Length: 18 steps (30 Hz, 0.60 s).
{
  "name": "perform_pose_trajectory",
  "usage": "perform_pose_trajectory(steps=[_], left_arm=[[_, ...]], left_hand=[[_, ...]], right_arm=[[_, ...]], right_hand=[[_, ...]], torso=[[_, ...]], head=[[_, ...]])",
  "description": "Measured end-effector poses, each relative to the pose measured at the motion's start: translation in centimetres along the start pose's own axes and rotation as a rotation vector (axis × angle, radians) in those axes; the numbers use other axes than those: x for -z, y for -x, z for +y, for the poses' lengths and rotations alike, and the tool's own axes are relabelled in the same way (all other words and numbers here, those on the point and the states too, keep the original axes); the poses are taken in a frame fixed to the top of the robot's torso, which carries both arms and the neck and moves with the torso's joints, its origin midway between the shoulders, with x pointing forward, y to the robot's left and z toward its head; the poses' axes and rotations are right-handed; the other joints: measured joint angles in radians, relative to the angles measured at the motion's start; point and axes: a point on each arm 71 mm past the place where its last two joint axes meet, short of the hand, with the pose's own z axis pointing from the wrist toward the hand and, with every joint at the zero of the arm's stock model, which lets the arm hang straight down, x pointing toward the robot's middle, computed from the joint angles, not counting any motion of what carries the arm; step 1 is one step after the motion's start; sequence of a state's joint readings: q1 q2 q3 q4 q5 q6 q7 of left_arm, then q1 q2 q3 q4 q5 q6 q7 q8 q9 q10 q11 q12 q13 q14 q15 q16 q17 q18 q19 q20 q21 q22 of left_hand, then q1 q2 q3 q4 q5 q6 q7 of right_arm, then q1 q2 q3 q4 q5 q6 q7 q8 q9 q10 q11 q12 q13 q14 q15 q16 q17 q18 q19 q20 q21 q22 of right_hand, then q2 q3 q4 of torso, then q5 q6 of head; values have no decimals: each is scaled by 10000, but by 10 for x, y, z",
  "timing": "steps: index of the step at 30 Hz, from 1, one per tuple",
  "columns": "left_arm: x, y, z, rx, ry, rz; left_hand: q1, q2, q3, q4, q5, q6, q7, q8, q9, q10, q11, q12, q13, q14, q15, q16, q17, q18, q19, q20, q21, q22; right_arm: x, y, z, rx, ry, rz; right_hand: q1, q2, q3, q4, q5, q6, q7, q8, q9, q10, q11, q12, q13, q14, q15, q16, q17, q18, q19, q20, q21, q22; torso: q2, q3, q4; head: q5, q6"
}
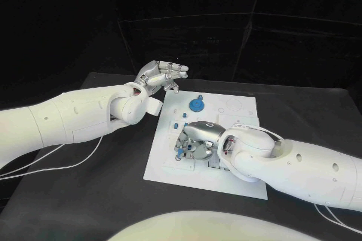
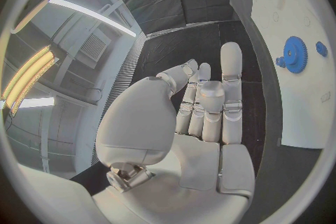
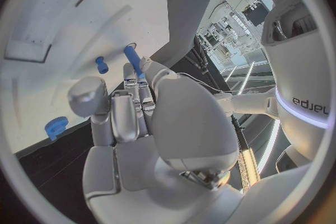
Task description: Assemble the parts on the task board
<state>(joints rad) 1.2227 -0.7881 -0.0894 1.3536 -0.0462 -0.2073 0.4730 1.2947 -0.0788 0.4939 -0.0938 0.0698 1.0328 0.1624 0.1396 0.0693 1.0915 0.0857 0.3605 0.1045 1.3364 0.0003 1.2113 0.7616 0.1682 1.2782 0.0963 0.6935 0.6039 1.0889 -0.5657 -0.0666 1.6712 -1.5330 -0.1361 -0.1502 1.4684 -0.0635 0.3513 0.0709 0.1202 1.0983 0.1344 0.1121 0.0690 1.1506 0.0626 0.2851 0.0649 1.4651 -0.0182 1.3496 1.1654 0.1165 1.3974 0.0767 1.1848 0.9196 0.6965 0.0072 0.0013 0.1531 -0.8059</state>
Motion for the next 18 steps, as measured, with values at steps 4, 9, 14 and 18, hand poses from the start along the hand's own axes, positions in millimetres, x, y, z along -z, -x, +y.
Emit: perform_pose_trajectory(steps=[4,9,14,18], left_arm=[[0,0,0,-2,1,-4],[0,0,0,-2,2,-2],[0,0,0,2,4,7],[0,0,0,4,5,12]], left_hand=[[0,0,0,0,0,0,0,0,0,0,0,0,0,0,0,0,0,0,0,0,0,0],[0,0,0,0,0,0,0,0,0,0,0,0,0,0,0,0,0,0,0,0,0,0],[0,0,0,0,0,0,0,0,0,0,0,-1,0,0,0,0,0,0,0,0,0,0],[0,0,0,0,0,0,0,0,0,0,0,-1,0,0,0,0,0,0,0,0,0,0]], right_arm=[[0,-1,1,14,31,-22],[0,-2,2,8,72,-9],[0,-3,3,14,108,-21],[-1,-3,3,18,130,-26]], right_hand=[[-1,-1,49,-26,-3,-4,-1,-3,-1,0,1,-38,-2,0,0,0,0,0,0,0,0,0],[-27,-27,53,-30,-3,-7,-3,-5,-1,0,0,-38,-2,0,0,0,1,0,0,0,0,0],[-27,-27,53,-30,48,1,6,-27,-2,0,0,-39,-2,0,0,0,1,0,0,0,0,0],[-27,-27,53,-30,48,14,21,7,-9,0,0,-38,-2,0,0,0,0,1,0,0,0,0]], torso=[[0,1,0],[0,2,0],[0,2,-1],[0,1,-1]], head=[[18,-12],[33,-20],[39,-26],[42,-32]])
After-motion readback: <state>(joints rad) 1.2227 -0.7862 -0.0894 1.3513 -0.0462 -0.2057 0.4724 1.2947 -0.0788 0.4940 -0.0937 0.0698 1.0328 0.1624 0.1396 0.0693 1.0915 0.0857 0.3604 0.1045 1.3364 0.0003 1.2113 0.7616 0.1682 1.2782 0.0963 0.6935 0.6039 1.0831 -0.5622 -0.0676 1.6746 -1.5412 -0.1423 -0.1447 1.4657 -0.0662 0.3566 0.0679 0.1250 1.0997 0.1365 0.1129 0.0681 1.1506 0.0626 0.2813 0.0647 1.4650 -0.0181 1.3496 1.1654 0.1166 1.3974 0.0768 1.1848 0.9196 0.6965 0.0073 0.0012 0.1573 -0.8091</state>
